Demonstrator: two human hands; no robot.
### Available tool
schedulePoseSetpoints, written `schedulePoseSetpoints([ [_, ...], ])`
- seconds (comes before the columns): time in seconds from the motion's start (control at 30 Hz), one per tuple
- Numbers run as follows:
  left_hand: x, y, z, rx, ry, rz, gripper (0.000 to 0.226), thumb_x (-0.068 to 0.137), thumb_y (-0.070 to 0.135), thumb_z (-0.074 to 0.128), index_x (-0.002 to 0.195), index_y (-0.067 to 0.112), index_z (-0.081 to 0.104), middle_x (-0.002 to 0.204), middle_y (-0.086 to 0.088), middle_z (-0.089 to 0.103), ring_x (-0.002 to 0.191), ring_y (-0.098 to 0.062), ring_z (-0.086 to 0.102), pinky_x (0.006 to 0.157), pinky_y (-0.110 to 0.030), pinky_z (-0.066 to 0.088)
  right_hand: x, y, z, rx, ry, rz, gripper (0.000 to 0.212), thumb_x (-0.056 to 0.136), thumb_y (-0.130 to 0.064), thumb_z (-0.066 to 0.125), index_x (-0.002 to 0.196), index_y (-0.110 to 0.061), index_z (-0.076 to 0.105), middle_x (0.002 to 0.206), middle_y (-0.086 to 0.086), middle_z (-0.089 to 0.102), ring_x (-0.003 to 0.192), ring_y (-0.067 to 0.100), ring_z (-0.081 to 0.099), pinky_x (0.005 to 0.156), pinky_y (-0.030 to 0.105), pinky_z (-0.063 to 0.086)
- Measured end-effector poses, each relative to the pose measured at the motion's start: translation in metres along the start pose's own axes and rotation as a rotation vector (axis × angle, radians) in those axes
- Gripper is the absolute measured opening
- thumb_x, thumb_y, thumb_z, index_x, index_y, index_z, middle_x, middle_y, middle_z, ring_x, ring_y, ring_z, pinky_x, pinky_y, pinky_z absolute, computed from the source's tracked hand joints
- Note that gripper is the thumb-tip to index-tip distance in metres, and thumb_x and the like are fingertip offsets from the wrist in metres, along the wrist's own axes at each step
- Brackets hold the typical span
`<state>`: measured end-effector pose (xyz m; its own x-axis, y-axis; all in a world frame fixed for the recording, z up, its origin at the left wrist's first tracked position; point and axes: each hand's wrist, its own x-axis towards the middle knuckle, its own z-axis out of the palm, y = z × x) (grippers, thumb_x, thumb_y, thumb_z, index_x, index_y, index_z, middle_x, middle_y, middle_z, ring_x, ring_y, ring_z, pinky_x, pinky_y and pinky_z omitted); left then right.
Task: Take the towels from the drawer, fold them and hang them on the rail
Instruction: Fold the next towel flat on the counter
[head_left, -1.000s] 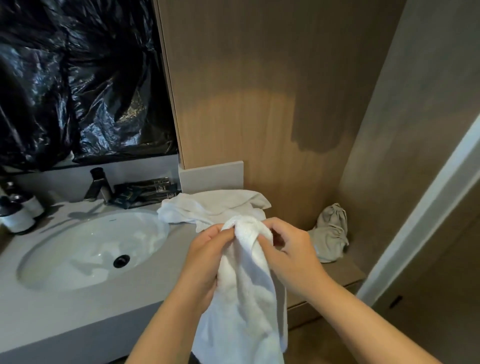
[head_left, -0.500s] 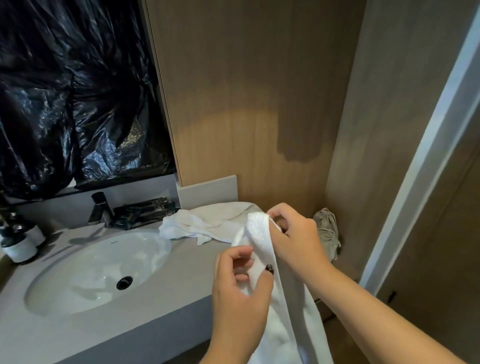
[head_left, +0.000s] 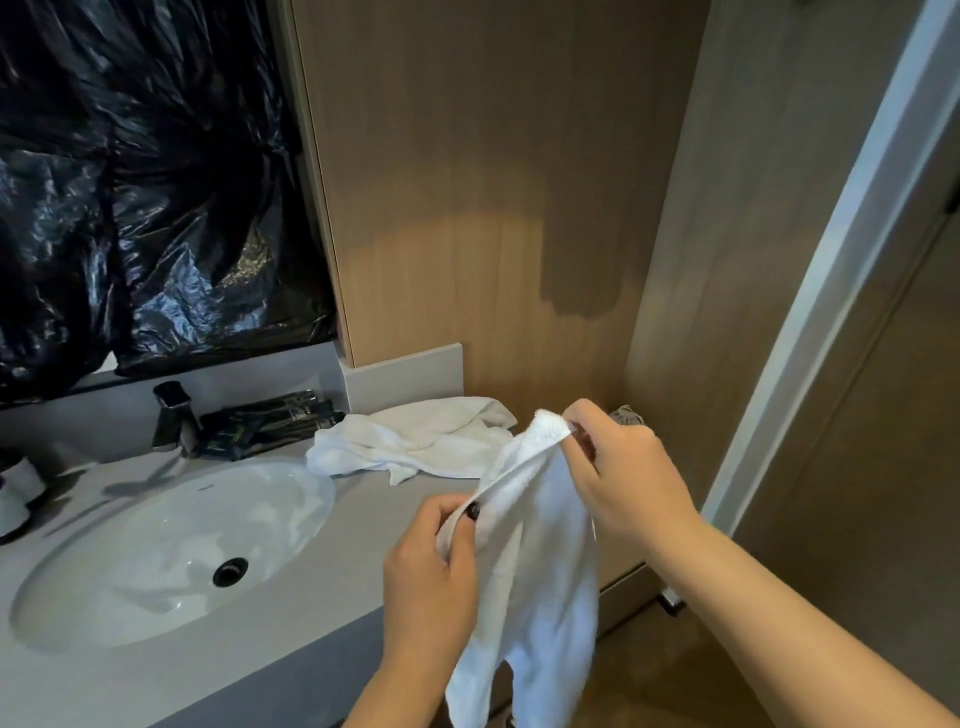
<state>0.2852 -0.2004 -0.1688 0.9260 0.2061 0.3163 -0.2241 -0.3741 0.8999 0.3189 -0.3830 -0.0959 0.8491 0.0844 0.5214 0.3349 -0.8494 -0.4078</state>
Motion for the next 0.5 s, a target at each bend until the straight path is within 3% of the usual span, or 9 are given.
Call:
schedulePoseSetpoints([
  [0.13,0.011,-0.017,-0.012,0.046,-0.029,-0.014,0.033,0.095,0.013,0.057,0.091,0.045,0.061,0.088,0.026,0.064,0.084,0.0,0.058,0.062,-0.019,0.043,0.002,0.018,-0.011,-0.19,0.008,0.075,0.01,0.098,-0.026,0.047,0.099,-0.02,0.055,0.074,0.0,0.058,0.069,0.027,0.056,0.059,0.04,0.049],
  [0.27,0.02,-0.028,-0.022,0.045,-0.042,-0.042,0.043,0.089,0.002,0.056,0.089,0.044,0.064,0.087,0.025,0.065,0.083,0.0,0.059,0.062,-0.021,0.042,0.007,0.037,-0.014,-0.139,0.082,0.191,0.019,0.1,-0.023,0.045,0.106,-0.02,0.063,0.095,-0.002,0.063,0.087,0.022,0.059,0.074,0.042,0.052],
  [0.43,0.029,-0.037,-0.035,-0.047,0.05,-0.15,0.038,0.092,0.007,0.061,0.085,0.044,0.069,0.084,0.024,0.067,0.081,0.001,0.06,0.061,-0.022,0.043,0.016,0.048,-0.005,0.134,0.183,0.353,0.023,0.099,-0.019,0.044,0.083,-0.029,0.059,0.08,-0.011,0.061,0.076,0.003,0.057,0.058,0.017,0.038],
  [0.5,0.033,-0.039,-0.04,-0.096,0.104,-0.193,0.036,0.09,0.01,0.066,0.081,0.045,0.069,0.083,0.022,0.069,0.079,0.003,0.061,0.061,-0.02,0.043,0.019,0.045,0.005,0.241,0.202,0.389,0.022,0.097,-0.018,0.045,0.084,-0.029,0.059,0.082,-0.014,0.061,0.08,-0.005,0.055,0.058,0.011,0.034],
])
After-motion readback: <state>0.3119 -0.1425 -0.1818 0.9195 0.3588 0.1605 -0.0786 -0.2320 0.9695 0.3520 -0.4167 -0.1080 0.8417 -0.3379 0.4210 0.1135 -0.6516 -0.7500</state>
